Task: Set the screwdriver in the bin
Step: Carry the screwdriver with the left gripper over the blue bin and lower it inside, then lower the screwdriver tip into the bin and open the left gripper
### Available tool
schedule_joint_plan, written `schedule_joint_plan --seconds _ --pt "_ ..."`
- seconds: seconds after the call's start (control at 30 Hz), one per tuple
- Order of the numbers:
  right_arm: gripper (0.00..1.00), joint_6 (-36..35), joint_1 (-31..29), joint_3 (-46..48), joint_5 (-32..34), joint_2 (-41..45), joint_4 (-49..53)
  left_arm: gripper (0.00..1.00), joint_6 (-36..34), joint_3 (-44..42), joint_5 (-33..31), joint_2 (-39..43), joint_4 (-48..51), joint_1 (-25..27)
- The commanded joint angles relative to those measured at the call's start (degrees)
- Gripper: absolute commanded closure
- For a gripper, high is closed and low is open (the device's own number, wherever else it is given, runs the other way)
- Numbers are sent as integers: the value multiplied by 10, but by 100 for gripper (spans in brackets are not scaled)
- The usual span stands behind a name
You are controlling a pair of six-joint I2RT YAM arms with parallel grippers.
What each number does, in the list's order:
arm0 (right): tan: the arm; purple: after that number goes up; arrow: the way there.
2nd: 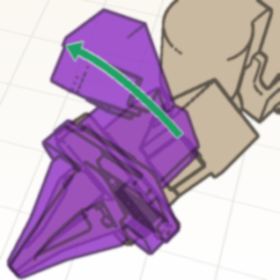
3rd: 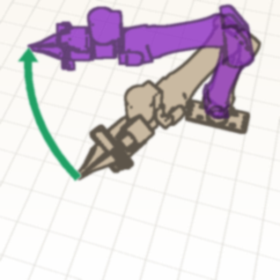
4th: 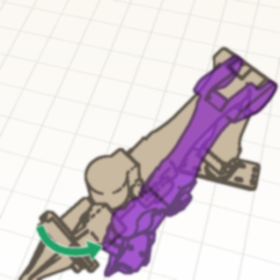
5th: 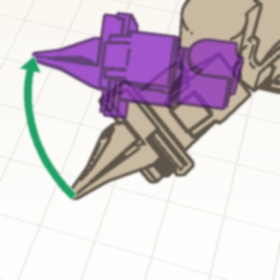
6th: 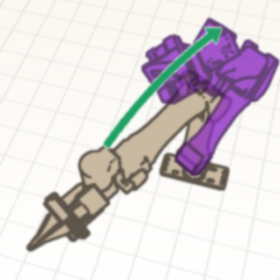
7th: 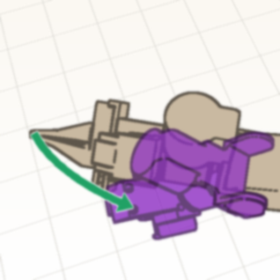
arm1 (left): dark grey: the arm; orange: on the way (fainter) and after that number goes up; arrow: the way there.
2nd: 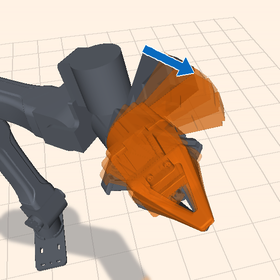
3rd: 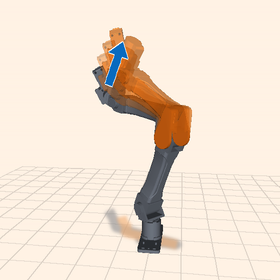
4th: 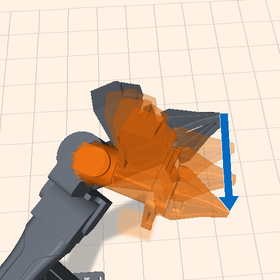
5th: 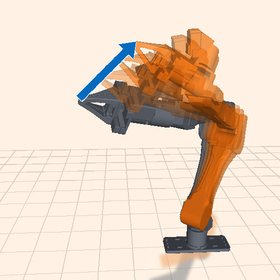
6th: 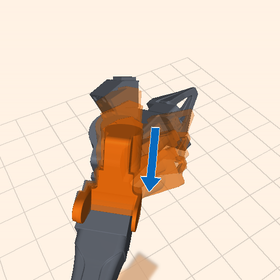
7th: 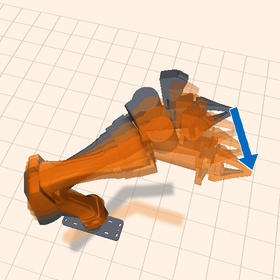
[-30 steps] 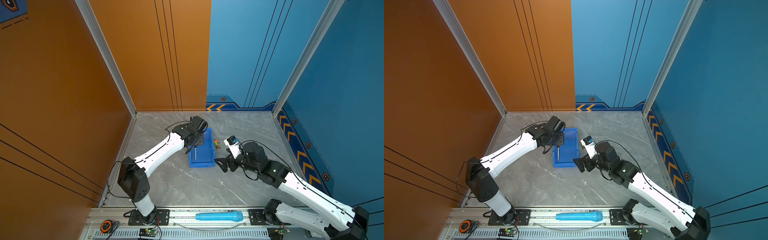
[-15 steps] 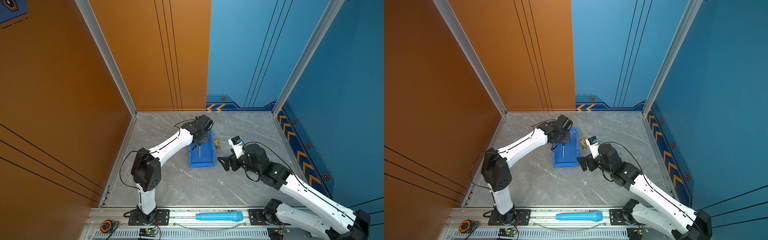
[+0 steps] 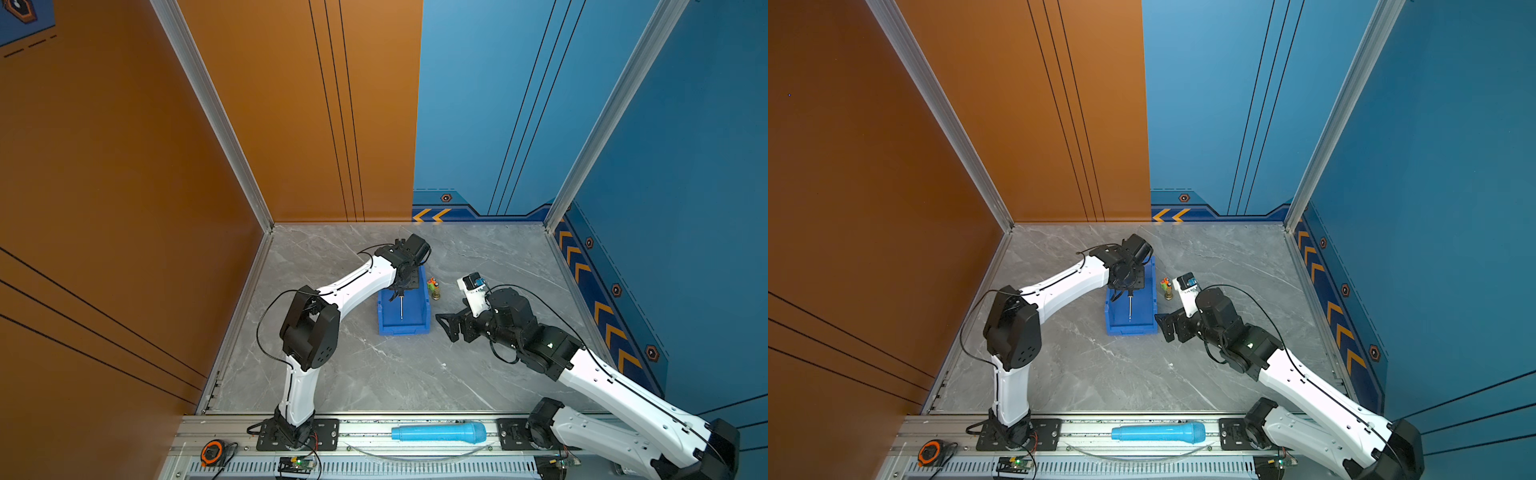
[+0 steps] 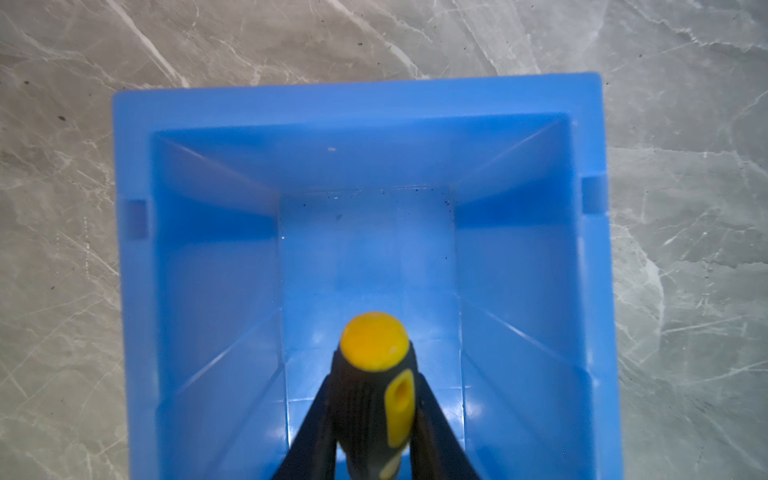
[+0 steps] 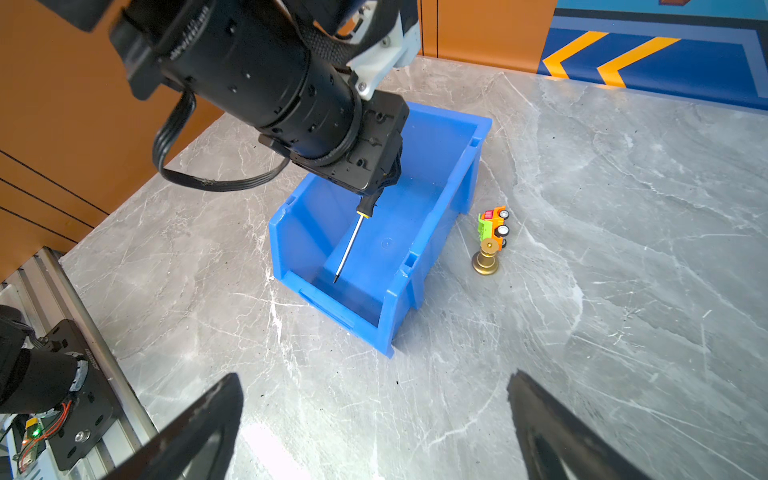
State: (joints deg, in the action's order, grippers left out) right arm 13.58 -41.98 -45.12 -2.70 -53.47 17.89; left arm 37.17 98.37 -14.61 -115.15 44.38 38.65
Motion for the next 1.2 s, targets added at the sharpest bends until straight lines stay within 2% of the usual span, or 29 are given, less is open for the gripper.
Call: schedule_joint_plan --seconds 0.0,1.17 --pt "0 9 2 6 16 -4 -17 97 8 19 -16 -18 3 -4" --pt "0 8 3 34 36 10 -29 95 21 65 -7 -126 3 -16"
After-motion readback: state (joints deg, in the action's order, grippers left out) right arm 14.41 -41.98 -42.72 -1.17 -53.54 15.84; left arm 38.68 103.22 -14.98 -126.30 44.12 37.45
